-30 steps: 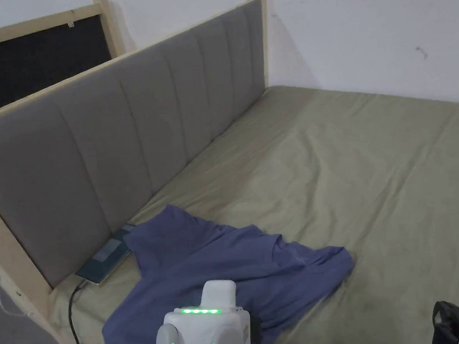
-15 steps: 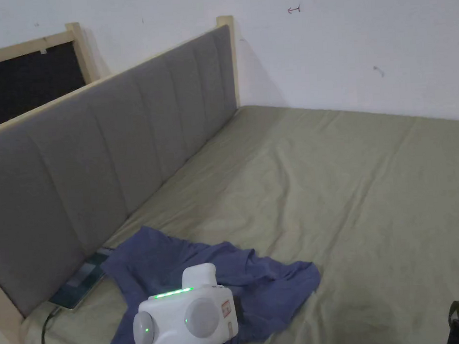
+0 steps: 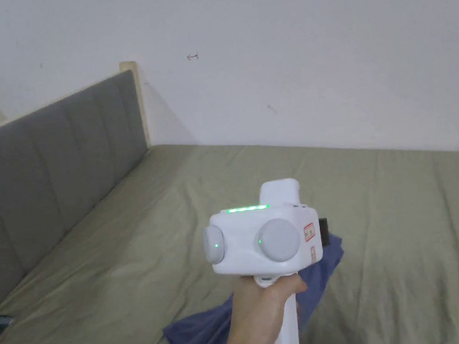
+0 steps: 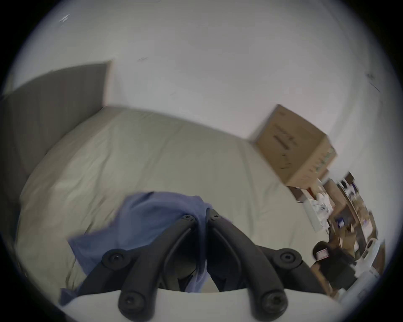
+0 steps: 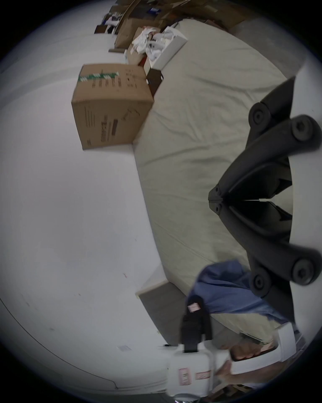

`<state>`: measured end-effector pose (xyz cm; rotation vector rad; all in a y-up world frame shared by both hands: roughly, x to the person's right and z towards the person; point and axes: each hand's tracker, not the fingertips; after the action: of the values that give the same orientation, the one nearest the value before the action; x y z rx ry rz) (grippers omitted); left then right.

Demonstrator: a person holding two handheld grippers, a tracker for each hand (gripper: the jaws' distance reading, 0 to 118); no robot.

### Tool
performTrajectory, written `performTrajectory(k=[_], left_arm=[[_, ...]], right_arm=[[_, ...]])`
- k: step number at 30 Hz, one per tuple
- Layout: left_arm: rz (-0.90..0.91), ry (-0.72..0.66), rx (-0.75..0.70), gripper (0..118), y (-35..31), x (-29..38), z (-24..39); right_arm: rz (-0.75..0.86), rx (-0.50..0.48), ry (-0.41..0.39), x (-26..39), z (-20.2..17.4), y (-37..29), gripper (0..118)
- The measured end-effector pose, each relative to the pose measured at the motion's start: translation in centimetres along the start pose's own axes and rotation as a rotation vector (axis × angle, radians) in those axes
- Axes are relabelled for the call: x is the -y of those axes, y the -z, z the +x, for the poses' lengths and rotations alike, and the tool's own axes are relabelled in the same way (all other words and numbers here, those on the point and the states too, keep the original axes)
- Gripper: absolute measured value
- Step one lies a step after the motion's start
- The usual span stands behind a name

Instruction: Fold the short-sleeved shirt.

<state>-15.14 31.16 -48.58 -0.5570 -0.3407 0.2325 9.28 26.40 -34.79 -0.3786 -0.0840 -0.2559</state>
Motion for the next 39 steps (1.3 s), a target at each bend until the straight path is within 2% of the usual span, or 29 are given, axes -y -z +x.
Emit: performTrajectory(k=[2,5,8,12,15,18,19,20,21,22,23,25,26,27,28,29,30,31,35,39], left_arm=[[0.009,0.095,0.072,5,1.0,-1.0,4.9],[-0.045,0.131,0.235,5,4.0,-0.4,11.8],[-0.160,0.235,0.248,5,8.5,4.2,16.9],[-0.436,0.212,0.307,5,14.9,13.6,19.3],[-0.525,0.290,0.308,5,16.4,18.7,20.0],[-0.583,0.330,0.311,7,16.9,20.5,20.1],[-0.592,0.322,0.308,14,17.0,20.4,19.9],[-0.597,0.304,0.317,31,17.0,20.2,19.6],[-0.589,0.278,0.330,72,16.8,19.8,19.3],[-0.580,0.253,0.331,104,16.7,19.3,18.7],[-0.581,0.251,0.324,118,16.6,18.8,18.2],[-0.476,0.208,0.314,110,15.3,17.0,17.0],[-0.500,0.226,0.286,109,14.9,16.3,16.1],[-0.491,0.212,0.263,104,14.2,15.3,15.0],[-0.476,0.196,0.266,88,13.5,14.7,13.9],[-0.446,0.161,0.284,61,12.1,14.1,12.3],[-0.425,0.141,0.276,18,10.9,14.3,10.3],[-0.426,0.135,0.242,1,9.8,14.4,8.5],[-0.423,0.059,0.013,0,5.3,16.8,-1.0],[-0.405,-0.059,-0.115,0,2.4,17.0,-8.7]], right_arm=[[0.031,0.049,0.033,-0.9,1.9,-0.8,0],[0.064,0.119,0.077,-2.1,5.2,-2.0,0],[0.068,0.197,0.104,-2.1,8.3,-2.7,0],[0.035,0.272,0.147,-1.0,12.0,-3.3,0],[0.002,0.319,0.173,0.0,14.1,-3.1,0],[-0.029,0.343,0.198,0.7,15.2,-2.4,0],[-0.033,0.336,0.210,0.8,15.4,-2.1,0],[-0.040,0.327,0.219,1.0,15.4,-2.0,0],[-0.046,0.320,0.222,1.1,15.3,-1.7,0],[-0.053,0.313,0.218,1.2,15.1,-1.5,0],[-0.060,0.306,0.210,1.3,14.8,-1.3,0],[-0.071,0.290,0.191,1.3,14.1,-1.0,0],[-0.074,0.278,0.184,1.3,13.7,-0.9,0],[-0.077,0.264,0.177,1.4,13.1,-0.8,0],[-0.080,0.255,0.173,1.4,12.6,-0.6,0],[-0.084,0.242,0.169,1.5,12.1,-0.4,0],[-0.088,0.220,0.163,1.6,11.6,-0.3,0],[-0.091,0.204,0.158,1.8,11.1,-0.2,0],[-0.131,0.153,0.121,3.3,8.9,1.0,0],[-0.185,0.092,0.107,4.4,7.0,2.3,0]])
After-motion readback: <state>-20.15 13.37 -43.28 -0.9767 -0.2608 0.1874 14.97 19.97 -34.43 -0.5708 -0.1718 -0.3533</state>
